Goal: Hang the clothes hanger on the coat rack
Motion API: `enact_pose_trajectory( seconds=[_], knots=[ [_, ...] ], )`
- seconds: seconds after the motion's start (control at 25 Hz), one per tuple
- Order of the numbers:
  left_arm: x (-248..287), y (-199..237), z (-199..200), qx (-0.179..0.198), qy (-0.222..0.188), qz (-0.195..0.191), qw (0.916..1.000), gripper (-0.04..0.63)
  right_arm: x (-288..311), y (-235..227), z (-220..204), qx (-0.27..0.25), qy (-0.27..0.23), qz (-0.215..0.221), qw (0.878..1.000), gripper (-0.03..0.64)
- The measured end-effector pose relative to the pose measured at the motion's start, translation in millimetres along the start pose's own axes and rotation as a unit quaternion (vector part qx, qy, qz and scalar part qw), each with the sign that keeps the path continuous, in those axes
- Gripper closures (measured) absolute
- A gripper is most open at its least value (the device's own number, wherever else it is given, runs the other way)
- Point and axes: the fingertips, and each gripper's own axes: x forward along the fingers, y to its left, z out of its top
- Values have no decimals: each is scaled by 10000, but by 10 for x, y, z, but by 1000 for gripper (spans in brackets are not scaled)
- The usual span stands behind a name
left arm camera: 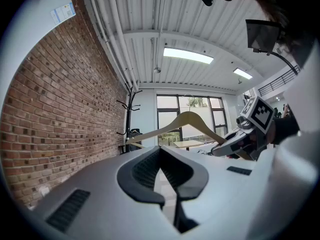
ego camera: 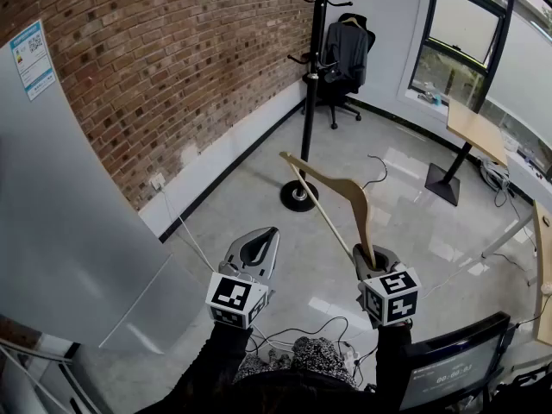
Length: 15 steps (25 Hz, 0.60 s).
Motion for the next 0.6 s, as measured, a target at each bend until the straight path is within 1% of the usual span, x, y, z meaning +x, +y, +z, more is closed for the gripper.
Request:
enact_pose_trajectory(
  seconds=[0.28, 0.6],
  knots=[
    [263, 57, -83, 77, 98, -20, 9999, 589, 252, -163, -34, 62, 73, 109, 9999, 611],
    [829, 380, -125, 45, 73, 235, 9997, 589, 754, -553, 120, -38, 99, 285, 9995, 611]
  ],
)
